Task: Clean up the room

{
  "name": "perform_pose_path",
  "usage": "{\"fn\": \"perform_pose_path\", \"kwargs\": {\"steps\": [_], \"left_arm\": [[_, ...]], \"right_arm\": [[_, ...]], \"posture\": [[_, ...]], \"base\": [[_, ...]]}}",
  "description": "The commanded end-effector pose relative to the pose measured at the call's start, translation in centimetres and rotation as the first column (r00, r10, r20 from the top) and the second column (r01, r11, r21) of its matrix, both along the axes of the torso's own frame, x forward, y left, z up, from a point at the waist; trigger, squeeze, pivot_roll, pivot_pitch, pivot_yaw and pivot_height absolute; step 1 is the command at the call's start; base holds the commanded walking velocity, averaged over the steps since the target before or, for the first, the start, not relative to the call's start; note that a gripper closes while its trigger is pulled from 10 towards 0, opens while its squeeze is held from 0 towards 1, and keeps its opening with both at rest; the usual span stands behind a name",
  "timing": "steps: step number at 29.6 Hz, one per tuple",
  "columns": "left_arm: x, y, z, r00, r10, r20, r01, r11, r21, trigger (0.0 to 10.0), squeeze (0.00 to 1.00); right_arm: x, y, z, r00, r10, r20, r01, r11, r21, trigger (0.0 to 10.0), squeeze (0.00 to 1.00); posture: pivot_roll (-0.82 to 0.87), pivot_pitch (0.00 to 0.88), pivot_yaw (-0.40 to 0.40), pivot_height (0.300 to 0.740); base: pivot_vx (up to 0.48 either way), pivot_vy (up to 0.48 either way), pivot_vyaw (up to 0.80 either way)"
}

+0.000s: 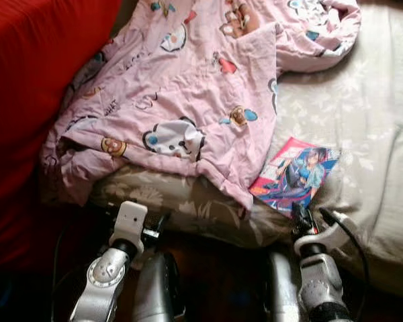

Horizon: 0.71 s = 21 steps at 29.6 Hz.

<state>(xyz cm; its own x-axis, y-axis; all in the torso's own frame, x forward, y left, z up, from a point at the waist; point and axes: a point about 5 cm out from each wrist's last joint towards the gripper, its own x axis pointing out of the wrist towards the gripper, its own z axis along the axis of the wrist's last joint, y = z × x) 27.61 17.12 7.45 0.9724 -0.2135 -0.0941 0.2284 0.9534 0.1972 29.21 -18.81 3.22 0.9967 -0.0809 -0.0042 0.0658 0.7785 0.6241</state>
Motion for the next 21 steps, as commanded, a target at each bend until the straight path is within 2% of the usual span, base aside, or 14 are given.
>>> {"fn": "perform_pose_path", "kwargs": {"steps": [1,3,5,10,11,14,19,21], "left_arm": [[-0.5,0.5,-1.1,0.999,0.009,-0.045,-0.007,0.999,0.031,10.0,0.0],[-0.5,0.4,-1.1,0.999,0.011,-0.045,-0.01,1.0,0.029,10.0,0.0],[-0.5,0.4,-1.2,0.999,0.012,-0.045,-0.011,1.0,0.027,10.0,0.0],[-0.5,0.2,-1.2,0.999,0.013,-0.044,-0.012,1.0,0.023,10.0,0.0],[-0.5,0.1,-1.3,0.999,0.014,-0.044,-0.014,1.0,0.021,10.0,0.0],[-0.6,0.1,-1.4,0.999,0.016,-0.046,-0.015,1.0,0.019,10.0,0.0],[-0.6,0.1,-1.4,0.999,0.016,-0.045,-0.016,1.0,0.018,10.0,0.0],[-0.6,0.1,-1.4,0.999,0.016,-0.045,-0.016,1.0,0.018,10.0,0.0]], "right_arm": [[0.3,0.1,1.1,0.998,-0.005,0.057,0.007,0.999,-0.043,0.0,0.0],[0.0,-0.2,2.0,0.994,-0.053,0.092,0.061,0.993,-0.097,0.0,0.0],[-0.2,-0.1,2.3,0.993,-0.06,0.103,0.071,0.991,-0.111,0.0,0.0],[-1.1,-0.7,2.2,0.984,-0.158,0.078,0.164,0.984,-0.076,0.0,0.0],[-1.8,-1.5,1.8,0.97,-0.237,0.053,0.241,0.967,-0.084,0.0,0.0],[-3.3,-2.9,0.7,0.925,-0.379,-0.012,0.375,0.92,-0.117,0.0,0.0],[-4.8,-4.1,-0.6,0.846,-0.518,-0.123,0.499,0.852,-0.159,0.0,0.0],[-4.9,-4.1,-0.8,0.838,-0.529,-0.136,0.509,0.846,-0.158,0.0,0.0]], "posture": [[-0.01,0.242,0.131,0.582],[-0.01,0.242,0.126,0.582],[-0.02,0.243,0.122,0.582],[-0.02,0.241,0.114,0.582],[-0.02,0.242,0.113,0.582],[-0.02,0.244,0.111,0.582],[-0.02,0.244,0.11,0.582],[-0.02,0.244,0.11,0.582]], "base": [[0.0,0.0,0.0],[0.0,0.0,0.0],[0.0,0.0,0.0],[0.0,0.0,0.0],[0.0,0.0,0.0],[0.0,0.0,0.0],[0.0,0.0,0.0],[0.0,0.0,0.0]]}}
